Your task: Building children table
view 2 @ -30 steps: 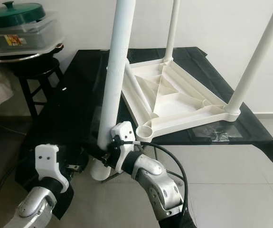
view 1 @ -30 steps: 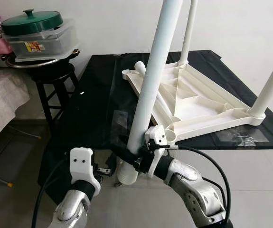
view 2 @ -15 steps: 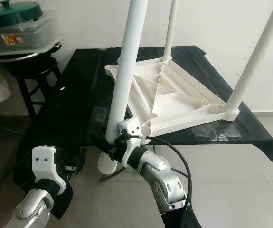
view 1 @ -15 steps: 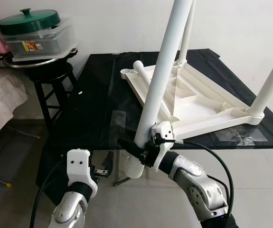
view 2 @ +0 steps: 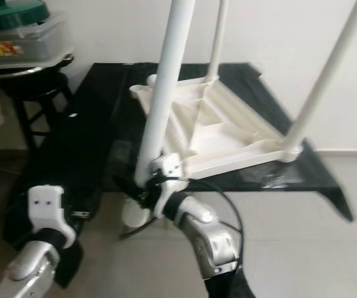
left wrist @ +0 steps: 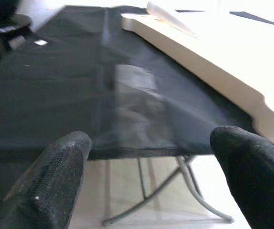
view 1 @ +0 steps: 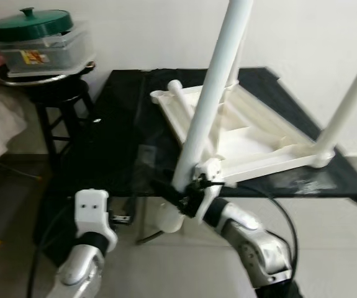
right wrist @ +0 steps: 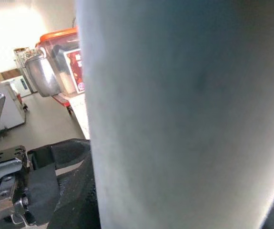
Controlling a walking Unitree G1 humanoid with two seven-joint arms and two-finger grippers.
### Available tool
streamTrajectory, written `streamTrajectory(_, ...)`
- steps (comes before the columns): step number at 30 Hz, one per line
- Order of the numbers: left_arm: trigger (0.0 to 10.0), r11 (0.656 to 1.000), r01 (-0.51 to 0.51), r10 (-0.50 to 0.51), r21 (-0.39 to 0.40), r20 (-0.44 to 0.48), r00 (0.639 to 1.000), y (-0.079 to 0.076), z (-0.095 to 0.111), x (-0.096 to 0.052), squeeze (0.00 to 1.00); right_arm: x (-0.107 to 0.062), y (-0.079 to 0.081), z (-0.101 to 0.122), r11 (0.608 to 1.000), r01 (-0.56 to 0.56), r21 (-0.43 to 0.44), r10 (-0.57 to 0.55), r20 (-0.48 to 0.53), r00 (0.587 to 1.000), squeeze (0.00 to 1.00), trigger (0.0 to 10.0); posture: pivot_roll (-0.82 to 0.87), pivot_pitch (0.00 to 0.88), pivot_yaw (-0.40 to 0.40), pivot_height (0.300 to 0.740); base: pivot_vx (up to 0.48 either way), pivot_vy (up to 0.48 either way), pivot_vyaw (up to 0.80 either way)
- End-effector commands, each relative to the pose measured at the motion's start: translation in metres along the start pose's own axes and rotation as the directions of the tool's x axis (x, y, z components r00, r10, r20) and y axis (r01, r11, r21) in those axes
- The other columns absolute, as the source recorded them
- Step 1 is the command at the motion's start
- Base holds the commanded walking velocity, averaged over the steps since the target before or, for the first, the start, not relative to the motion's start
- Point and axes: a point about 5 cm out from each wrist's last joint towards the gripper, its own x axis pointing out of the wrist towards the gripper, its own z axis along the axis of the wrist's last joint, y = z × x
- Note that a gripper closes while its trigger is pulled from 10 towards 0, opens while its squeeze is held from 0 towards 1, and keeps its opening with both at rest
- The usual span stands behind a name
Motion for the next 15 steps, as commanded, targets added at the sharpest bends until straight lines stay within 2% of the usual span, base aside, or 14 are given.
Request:
streamTrajectory(1, 10.0, 1.0, -0.007, 0.006, -0.025, -0.022, 1.0, -0.0001, -0.002, -0.0018, 0.0, -0.0021, -0.0007, -0.0021, 1.0, 0.004, -0.019, -0.004, -0.01, 1.0, 0.0, 10.0, -0.07, 0.062, 0.021, 0.74, 0.0, 0.0, 0.0)
streamTrajectory(15, 10.0, 0.999, -0.005, 0.004, -0.046, -0.025, 1.0, -0.001, -0.0001, -0.0001, 0.0, -0.0048, -0.004, -0.0014, 1.0, 0.007, -0.022, -0.008, -0.025, 1.0, 0.0, 10.0, -0.07, 0.08, 0.011, 0.74, 0.0, 0.0, 0.0)
